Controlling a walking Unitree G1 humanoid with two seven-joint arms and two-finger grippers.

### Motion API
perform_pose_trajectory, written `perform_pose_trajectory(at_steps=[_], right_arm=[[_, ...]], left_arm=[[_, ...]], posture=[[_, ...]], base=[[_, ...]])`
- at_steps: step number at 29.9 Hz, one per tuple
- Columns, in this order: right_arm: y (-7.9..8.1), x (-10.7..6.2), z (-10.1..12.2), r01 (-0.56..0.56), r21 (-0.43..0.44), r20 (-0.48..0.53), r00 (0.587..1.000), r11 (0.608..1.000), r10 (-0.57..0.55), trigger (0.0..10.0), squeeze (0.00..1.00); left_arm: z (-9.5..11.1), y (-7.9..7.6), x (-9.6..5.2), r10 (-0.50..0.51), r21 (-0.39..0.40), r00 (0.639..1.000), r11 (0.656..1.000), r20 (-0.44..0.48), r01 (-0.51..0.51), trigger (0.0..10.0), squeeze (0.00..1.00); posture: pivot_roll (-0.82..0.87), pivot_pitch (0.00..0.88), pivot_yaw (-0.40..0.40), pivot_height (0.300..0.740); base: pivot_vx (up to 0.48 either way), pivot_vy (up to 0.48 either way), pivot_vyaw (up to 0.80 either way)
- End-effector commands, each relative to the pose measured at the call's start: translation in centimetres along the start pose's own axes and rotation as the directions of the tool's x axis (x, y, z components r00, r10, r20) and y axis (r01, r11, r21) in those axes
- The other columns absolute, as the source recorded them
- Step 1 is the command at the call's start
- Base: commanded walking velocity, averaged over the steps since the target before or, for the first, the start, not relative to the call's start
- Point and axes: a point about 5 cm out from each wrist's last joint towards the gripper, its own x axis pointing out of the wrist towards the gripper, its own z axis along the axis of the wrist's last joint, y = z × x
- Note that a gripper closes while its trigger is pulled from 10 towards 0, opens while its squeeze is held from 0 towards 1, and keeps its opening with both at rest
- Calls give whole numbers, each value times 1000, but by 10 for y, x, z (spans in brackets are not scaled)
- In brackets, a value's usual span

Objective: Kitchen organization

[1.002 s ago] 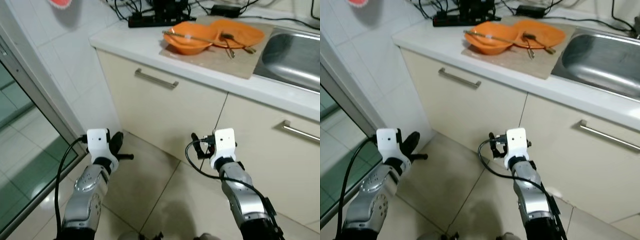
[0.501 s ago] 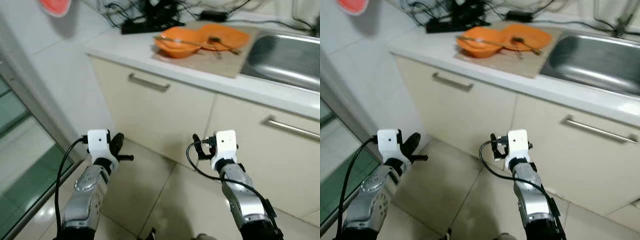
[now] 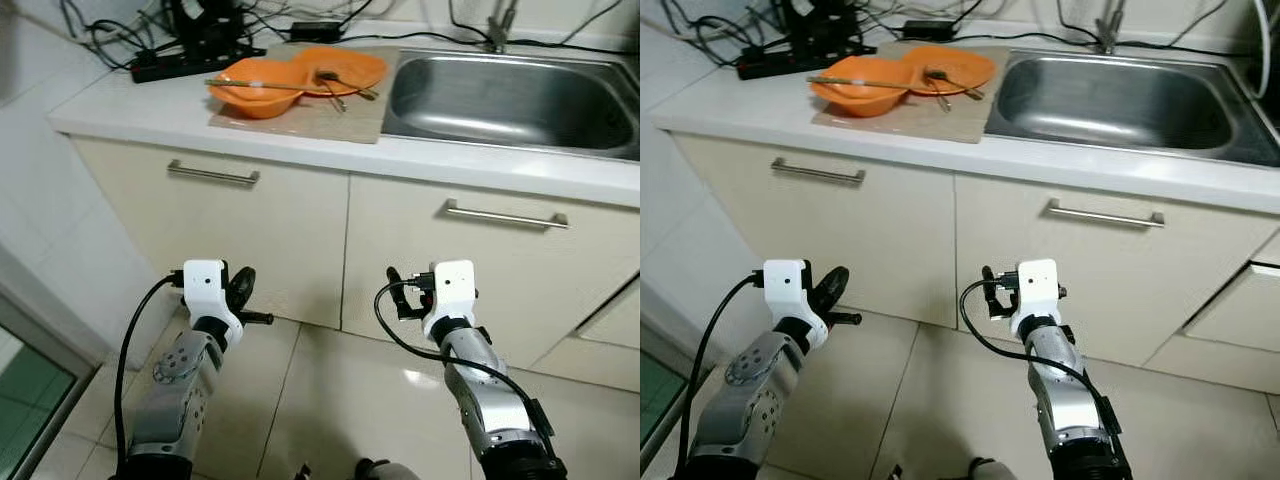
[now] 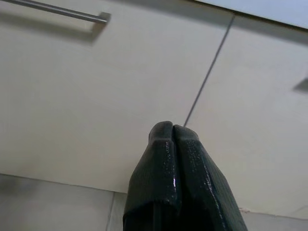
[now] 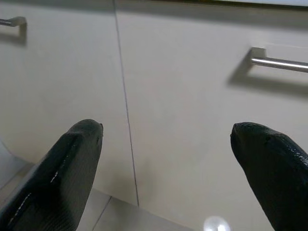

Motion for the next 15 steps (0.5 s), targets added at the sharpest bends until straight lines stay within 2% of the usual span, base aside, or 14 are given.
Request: perform_pose_trajectory(at_steps=[1, 8, 15], right_arm=[[1, 0, 0, -5, 5, 4, 1000, 1000, 5, 10000, 0], [2, 0, 0, -14, 16, 6, 1000, 1000, 14, 10000, 0], [3, 1, 3, -19, -31, 16, 1000, 999, 20, 10000, 0]], left_arm=[[-1, 2, -1, 0, 11, 1000, 1000, -6, 0, 10000, 0], [-2, 2, -2, -1, 9, 1000, 1000, -7, 1, 10000, 0], [-1, 2, 1, -2, 8, 1000, 1000, -5, 2, 10000, 0]], posture=[[-52, 15, 59, 740], [-52, 18, 59, 740], [-57, 13, 59, 740]], base=[[0, 0, -763], [0, 0, -768], [0, 0, -758]])
